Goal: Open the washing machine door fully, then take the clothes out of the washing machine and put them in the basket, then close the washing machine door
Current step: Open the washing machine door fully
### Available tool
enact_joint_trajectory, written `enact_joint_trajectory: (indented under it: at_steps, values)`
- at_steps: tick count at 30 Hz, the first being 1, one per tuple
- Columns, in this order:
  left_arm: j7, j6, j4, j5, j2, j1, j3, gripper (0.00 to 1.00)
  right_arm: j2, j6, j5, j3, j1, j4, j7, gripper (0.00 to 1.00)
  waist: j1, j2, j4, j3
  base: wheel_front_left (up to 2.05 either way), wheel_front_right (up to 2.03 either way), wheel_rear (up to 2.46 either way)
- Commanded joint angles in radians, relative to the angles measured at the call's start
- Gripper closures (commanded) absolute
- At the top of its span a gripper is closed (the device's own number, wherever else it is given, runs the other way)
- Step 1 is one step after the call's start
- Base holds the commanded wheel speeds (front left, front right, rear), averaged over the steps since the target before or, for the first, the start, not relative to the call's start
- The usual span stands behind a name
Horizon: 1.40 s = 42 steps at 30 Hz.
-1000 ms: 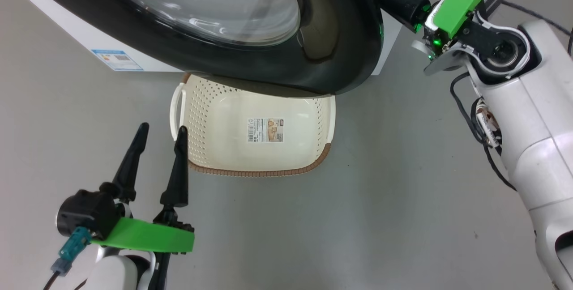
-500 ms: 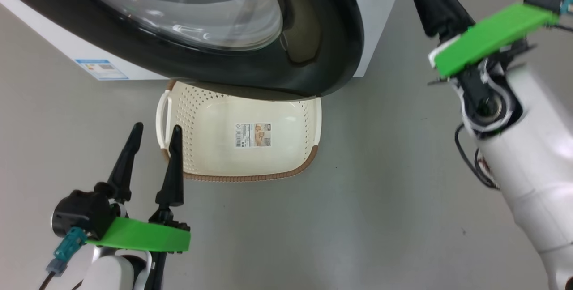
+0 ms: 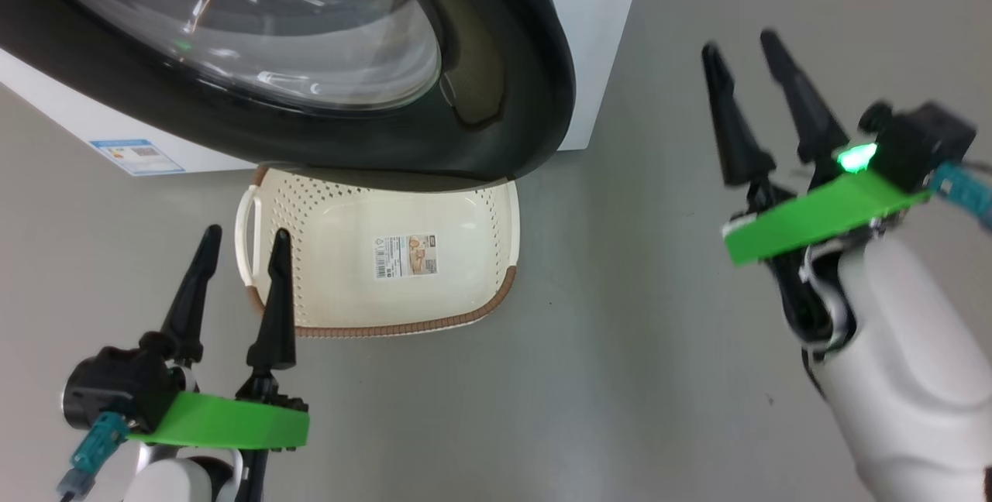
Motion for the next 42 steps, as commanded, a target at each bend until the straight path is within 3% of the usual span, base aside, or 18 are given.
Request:
enact_joint_trajectory:
  at_steps: [1,5,13,22,42]
  values:
    - [-0.008,-0.006,-0.033,0.012,0.023,0.015,0.038,0.0,0.032,0.008,-0.062,-0.014,0.051,-0.046,-0.006,0.0,0.0,0.0,-0.004,-0.006,0.0,0.0,0.0]
    - [-0.008,-0.006,-0.049,0.013,0.02,0.022,0.041,0.0,0.068,0.008,-0.225,-0.085,0.139,-0.123,-0.006,0.0,0.0,0.0,-0.003,-0.011,0.0,0.0,0.0]
    - [-0.008,-0.006,-0.07,0.031,0.015,0.028,0.044,0.0,0.104,0.008,-0.409,-0.189,0.313,-0.304,-0.006,0.0,0.0,0.0,0.007,-0.014,0.0,0.0,0.0]
    - [-0.008,-0.006,-0.069,0.03,0.011,0.029,0.049,0.0,0.112,0.008,-0.412,-0.193,0.397,-0.33,-0.006,0.0,0.0,0.0,0.006,-0.012,0.0,0.0,0.0]
    - [-0.008,-0.006,-0.064,0.029,0.007,0.032,0.051,0.0,0.112,0.008,-0.397,-0.178,0.401,-0.323,-0.006,0.0,0.0,0.0,0.004,-0.015,0.0,0.0,0.0]
